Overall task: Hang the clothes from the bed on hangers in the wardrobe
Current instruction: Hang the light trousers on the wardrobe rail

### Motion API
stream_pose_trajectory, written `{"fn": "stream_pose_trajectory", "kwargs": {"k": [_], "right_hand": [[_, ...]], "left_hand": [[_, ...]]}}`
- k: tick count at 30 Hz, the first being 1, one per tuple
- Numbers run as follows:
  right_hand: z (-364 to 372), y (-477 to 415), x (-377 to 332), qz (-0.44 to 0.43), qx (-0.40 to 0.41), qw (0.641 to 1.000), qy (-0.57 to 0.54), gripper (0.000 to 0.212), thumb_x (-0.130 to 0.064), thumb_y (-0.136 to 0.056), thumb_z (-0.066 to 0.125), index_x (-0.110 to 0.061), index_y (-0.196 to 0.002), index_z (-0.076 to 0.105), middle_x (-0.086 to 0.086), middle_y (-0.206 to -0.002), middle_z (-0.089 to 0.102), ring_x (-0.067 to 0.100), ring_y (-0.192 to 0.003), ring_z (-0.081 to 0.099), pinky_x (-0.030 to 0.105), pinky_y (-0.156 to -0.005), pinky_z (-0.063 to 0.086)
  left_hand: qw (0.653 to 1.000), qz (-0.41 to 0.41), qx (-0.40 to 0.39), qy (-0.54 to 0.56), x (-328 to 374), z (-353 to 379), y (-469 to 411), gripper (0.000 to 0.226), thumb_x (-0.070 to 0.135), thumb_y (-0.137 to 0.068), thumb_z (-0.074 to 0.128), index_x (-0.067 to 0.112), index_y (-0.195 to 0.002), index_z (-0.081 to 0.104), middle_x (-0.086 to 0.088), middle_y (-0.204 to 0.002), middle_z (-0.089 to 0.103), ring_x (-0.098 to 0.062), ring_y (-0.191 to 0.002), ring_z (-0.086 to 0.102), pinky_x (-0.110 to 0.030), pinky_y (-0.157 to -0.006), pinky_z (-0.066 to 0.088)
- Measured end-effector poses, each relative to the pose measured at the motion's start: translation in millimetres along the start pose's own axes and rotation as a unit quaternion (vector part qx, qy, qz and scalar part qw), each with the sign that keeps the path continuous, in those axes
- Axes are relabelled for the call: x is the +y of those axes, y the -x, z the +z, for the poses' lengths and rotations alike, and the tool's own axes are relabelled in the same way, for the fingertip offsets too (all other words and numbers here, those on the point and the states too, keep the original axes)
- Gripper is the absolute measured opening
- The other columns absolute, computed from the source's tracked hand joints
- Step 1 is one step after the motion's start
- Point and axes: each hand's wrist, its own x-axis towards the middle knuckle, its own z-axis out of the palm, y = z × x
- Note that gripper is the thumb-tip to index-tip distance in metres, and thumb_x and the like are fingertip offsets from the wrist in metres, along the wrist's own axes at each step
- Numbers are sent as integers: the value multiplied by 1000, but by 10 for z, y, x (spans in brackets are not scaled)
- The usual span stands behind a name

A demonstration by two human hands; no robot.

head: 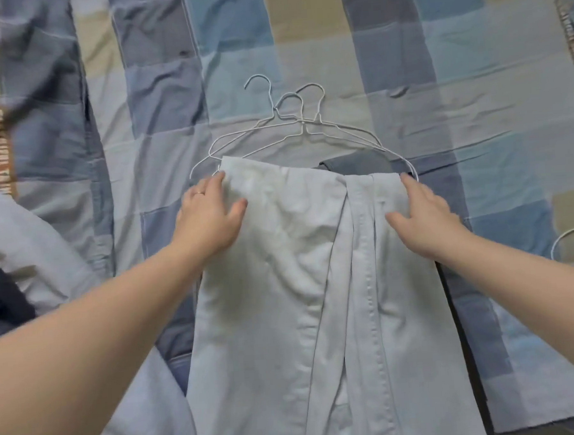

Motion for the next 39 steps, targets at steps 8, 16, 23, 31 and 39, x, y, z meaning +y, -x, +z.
{"fn": "stream_pose_trajectory", "kwargs": {"k": [8, 16, 23, 31, 39], "right_hand": [[-151, -704, -149, 119, 53, 934, -334, 67, -35, -91, 54, -16, -150, 28, 0, -132, 46, 25, -117, 48, 32, -94, 37], [-610, -547, -141, 200, 43, 760, -617, 24, -31, -93, 54, -19, -113, 46, 9, -98, 63, 20, -70, 59, 28, -62, 50], [-1347, 322, 31, 194, 7, 687, -700, 29, -32, -93, 52, -17, -118, 52, 13, -117, 54, 33, -110, 54, 45, -109, 39], [-2110, 2203, 121, 192, 25, 604, -773, 15, -23, -94, 51, -15, -106, 55, 10, -112, 55, 30, -94, 54, 35, -87, 47], [-2249, 3987, 264, 121, 145, 640, -745, 28, 4, -94, 54, -5, -120, 60, 11, -118, 62, 26, -113, 59, 35, -108, 41]], "left_hand": [[989, -104, 6, 109, 170, -2, -660, 84, 52, -85, 52, 23, -157, 19, -5, -145, 50, -32, -125, 52, -42, -107, 40], [881, -262, 27, 392, 548, -404, -592, 79, 56, -76, 66, 20, -142, 44, -6, -134, 53, -31, -117, 57, -44, -99, 49], [812, -308, 6, 495, 758, -1124, 29, 77, 60, -65, 68, 16, -127, 53, -7, -100, 58, -25, -93, 61, -37, -79, 54], [757, -298, -15, 582, 1331, -2112, 1649, 31, 46, -99, 52, 17, -110, 50, -7, -115, 66, -23, -95, 62, -36, -89, 48], [774, -194, -62, 600, 1516, -2864, 3071, 33, 48, -102, 48, 16, -94, 47, -9, -121, 68, -23, -107, 64, -36, -98, 44]]}}
